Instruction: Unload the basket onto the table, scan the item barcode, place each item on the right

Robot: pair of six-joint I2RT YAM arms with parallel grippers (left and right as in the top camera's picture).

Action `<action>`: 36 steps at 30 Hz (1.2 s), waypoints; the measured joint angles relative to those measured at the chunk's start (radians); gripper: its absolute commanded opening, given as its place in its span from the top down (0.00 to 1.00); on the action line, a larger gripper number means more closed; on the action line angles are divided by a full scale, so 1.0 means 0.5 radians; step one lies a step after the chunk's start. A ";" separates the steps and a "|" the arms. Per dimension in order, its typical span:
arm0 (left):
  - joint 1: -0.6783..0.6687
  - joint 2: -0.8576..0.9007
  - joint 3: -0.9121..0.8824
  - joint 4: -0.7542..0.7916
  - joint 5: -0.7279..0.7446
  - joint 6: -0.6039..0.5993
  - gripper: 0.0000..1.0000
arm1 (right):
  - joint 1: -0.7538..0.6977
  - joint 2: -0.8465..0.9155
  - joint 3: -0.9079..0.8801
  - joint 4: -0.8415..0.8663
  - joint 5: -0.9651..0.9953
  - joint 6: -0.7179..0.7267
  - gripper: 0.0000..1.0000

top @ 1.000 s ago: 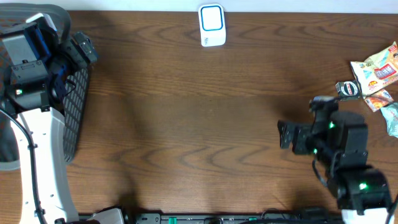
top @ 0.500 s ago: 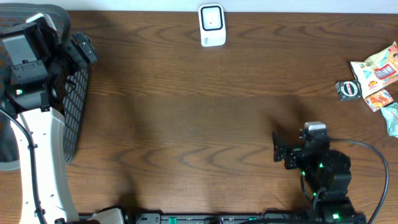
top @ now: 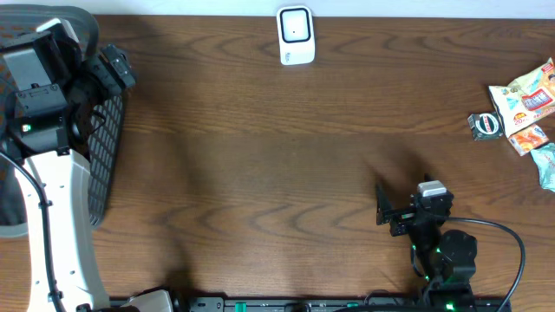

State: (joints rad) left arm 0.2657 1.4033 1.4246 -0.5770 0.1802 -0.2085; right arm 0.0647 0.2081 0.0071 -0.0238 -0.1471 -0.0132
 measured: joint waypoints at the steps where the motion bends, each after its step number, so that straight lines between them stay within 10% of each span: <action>1: 0.000 0.000 0.000 0.000 -0.001 -0.001 0.02 | 0.000 -0.013 0.001 0.005 0.000 -0.013 0.01; 36: 0.000 0.000 0.000 -0.002 -0.001 -0.001 0.02 | -0.045 -0.388 0.000 -0.073 0.016 -0.101 0.01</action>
State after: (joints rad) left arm 0.2657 1.4033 1.4246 -0.5777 0.1799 -0.2089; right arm 0.0422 0.0143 0.0071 -0.0605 -0.1390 -0.0639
